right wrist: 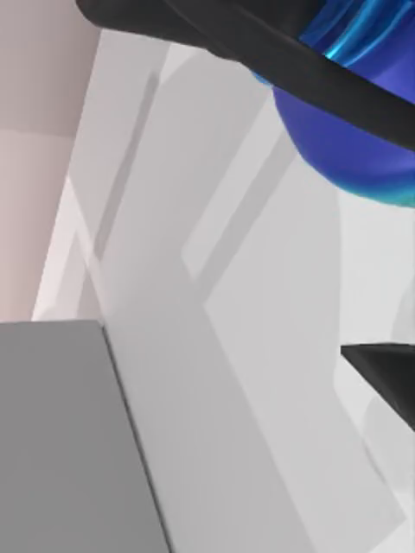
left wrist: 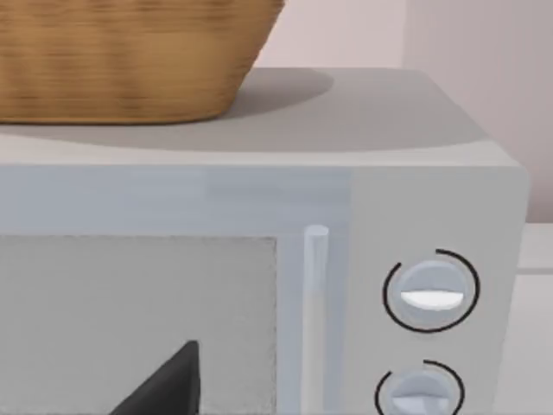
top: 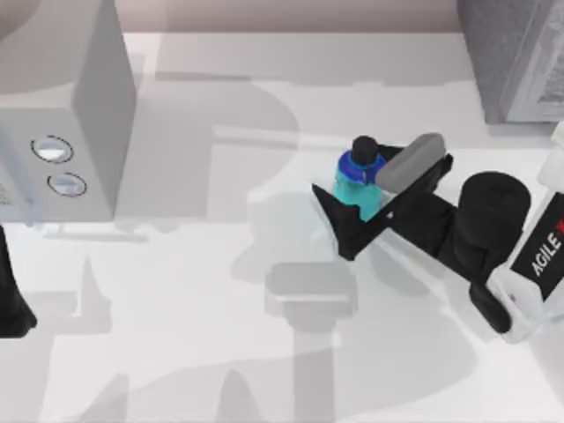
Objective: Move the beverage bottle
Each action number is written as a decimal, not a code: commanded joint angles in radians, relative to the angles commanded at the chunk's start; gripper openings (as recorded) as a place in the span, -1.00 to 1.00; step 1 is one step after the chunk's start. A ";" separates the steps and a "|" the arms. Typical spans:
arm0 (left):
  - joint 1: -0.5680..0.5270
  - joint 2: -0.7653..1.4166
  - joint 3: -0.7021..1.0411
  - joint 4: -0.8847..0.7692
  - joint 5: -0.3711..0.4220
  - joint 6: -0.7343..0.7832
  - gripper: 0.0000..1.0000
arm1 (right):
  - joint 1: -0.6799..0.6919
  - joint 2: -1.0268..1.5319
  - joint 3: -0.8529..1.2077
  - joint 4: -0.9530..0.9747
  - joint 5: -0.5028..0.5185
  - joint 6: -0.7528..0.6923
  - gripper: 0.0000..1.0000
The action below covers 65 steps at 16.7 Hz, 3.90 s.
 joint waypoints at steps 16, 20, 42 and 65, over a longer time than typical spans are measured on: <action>0.000 0.000 0.000 0.000 0.000 0.000 1.00 | 0.000 0.000 0.000 0.000 0.000 0.000 -1.00; 0.000 0.000 0.000 0.000 0.000 0.000 1.00 | -0.003 -0.001 0.000 0.000 0.001 0.000 -1.00; 0.000 0.000 0.000 0.000 0.000 0.000 1.00 | -1.063 -0.250 -0.038 -0.523 -1.015 -0.366 -1.00; 0.000 0.000 0.000 0.000 0.000 0.000 1.00 | -0.908 -0.048 0.013 -0.205 -0.864 -0.189 -0.25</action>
